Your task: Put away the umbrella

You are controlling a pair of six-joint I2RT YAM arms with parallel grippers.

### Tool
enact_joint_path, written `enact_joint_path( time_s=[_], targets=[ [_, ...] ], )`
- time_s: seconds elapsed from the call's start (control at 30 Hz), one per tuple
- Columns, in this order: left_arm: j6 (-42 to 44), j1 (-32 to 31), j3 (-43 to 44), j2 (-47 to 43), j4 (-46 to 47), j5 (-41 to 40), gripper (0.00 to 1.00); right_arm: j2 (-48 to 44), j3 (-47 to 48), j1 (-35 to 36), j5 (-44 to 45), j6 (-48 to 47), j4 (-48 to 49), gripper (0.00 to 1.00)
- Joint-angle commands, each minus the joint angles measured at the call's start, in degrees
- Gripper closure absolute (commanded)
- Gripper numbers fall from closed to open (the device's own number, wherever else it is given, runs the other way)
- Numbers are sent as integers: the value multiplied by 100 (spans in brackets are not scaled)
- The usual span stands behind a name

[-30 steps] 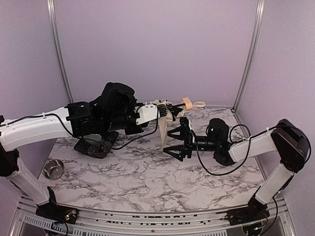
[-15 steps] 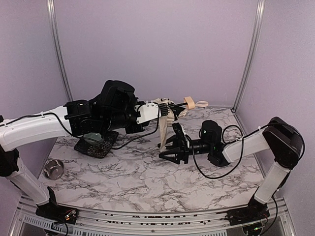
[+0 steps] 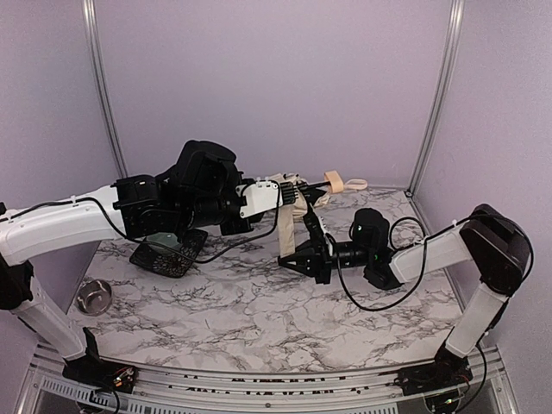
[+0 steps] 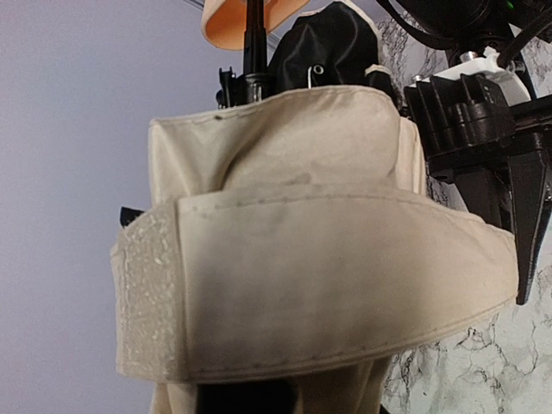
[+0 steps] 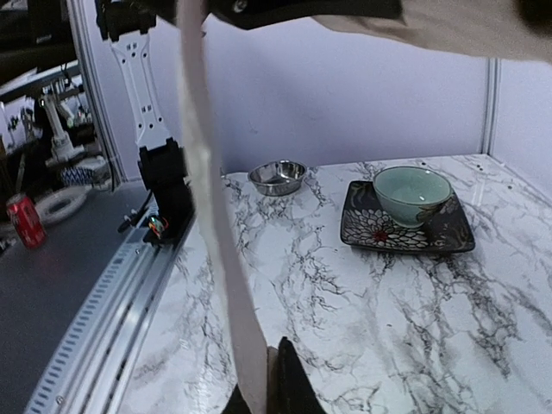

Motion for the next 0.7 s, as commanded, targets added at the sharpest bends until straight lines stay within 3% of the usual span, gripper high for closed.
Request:
enact_joint_path(
  time_s=[0.0, 0.43, 0.57, 0.67],
  targets=[
    [-293, 17, 405, -121, 182, 0, 100, -72, 176, 10, -64, -10, -222, 100],
    [-1396, 905, 986, 47, 406, 680, 100, -653, -901, 582, 731, 11, -5, 100],
    [-1627, 976, 1152, -127, 425, 1530, 100, -257, -1175, 537, 937, -31, 149, 100],
    [-1807, 751, 947, -454, 380, 2580, 100, 268, -1095, 2, 910, -43, 489, 100]
  ],
)
